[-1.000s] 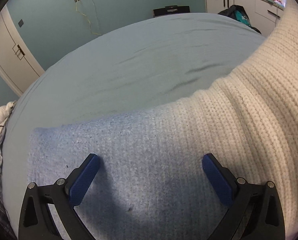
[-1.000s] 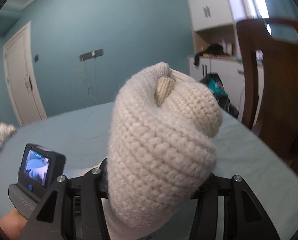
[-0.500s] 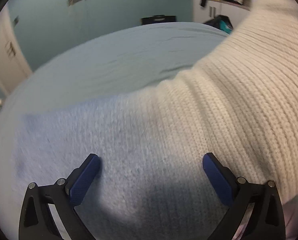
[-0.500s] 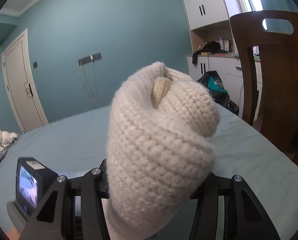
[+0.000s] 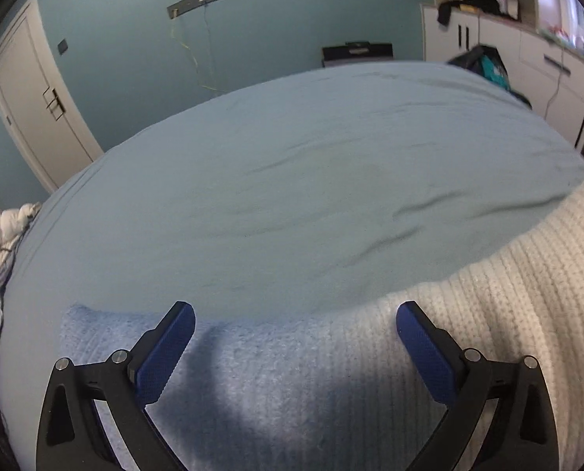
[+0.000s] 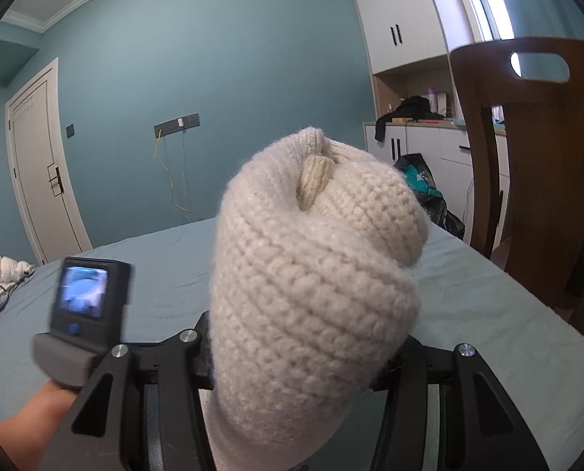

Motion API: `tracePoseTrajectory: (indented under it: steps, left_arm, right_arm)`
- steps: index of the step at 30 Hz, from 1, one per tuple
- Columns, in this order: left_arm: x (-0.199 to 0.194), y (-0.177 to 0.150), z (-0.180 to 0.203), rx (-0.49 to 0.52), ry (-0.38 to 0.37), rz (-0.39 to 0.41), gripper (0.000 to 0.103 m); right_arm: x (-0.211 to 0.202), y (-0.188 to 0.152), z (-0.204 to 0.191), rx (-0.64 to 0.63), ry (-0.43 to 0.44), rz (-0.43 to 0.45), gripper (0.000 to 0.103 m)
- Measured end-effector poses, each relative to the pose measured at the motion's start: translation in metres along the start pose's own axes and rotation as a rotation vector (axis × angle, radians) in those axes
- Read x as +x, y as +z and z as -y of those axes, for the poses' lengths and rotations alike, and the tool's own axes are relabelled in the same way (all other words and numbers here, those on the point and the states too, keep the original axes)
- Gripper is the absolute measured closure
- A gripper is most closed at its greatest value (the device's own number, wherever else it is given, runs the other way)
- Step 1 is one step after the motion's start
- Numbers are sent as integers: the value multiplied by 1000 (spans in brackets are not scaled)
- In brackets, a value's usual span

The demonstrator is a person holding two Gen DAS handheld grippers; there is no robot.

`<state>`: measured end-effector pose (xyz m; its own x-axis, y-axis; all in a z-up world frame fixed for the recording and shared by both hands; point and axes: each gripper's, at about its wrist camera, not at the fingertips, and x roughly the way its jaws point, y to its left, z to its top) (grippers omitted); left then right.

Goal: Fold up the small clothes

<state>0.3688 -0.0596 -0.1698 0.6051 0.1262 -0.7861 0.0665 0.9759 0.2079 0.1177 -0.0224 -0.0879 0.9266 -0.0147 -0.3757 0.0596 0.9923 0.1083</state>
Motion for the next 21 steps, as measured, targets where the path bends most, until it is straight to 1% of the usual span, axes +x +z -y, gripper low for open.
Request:
tracePoseTrajectory:
  steps: [2, 4, 6, 7, 9, 11, 13, 15, 17, 19, 20, 21]
  left_arm:
    - [6, 0, 4, 32, -9, -47, 0]
    - [4, 11, -10, 23, -43, -66, 0]
    - [-12, 15, -28, 4, -108, -93, 0]
    - [-26, 10, -39, 0, -112, -98, 0]
    - [-53, -1, -65, 2, -75, -103, 0]
    - [-81, -13, -90, 18, -41, -108, 0]
    - [-119, -29, -121, -6, 2, -69, 0]
    - [-151, -49, -161, -66, 33, -20, 0]
    - [-172, -69, -194, -125, 76, 9, 0]
    - [-181, -90, -224, -185, 118, 12, 0]
    - [-189, -107, -239, -212, 134, 13, 0]
    - [-177, -102, -245, -246, 140, 15, 0]
  right_arm:
    - [0, -1, -8, -40, 0, 2, 57]
    - [0, -1, -13, -67, -14, 8, 57]
    - [-1, 5, -13, -73, -8, 20, 57]
    - [-1, 9, -14, -90, -11, 19, 57]
    - [1, 14, -19, -124, -13, 18, 57]
    - [2, 21, -29, -183, -22, 17, 58]
    - [-1, 30, -46, -257, -29, 35, 58]
    - [-3, 38, -65, -328, -38, 47, 58]
    - [-8, 49, -93, -409, -45, 72, 58]
    - [-12, 53, -123, -490, -54, 108, 57]
    - [-14, 54, -147, -564, -62, 128, 57]
    - [-14, 52, -164, -625, -67, 137, 57]
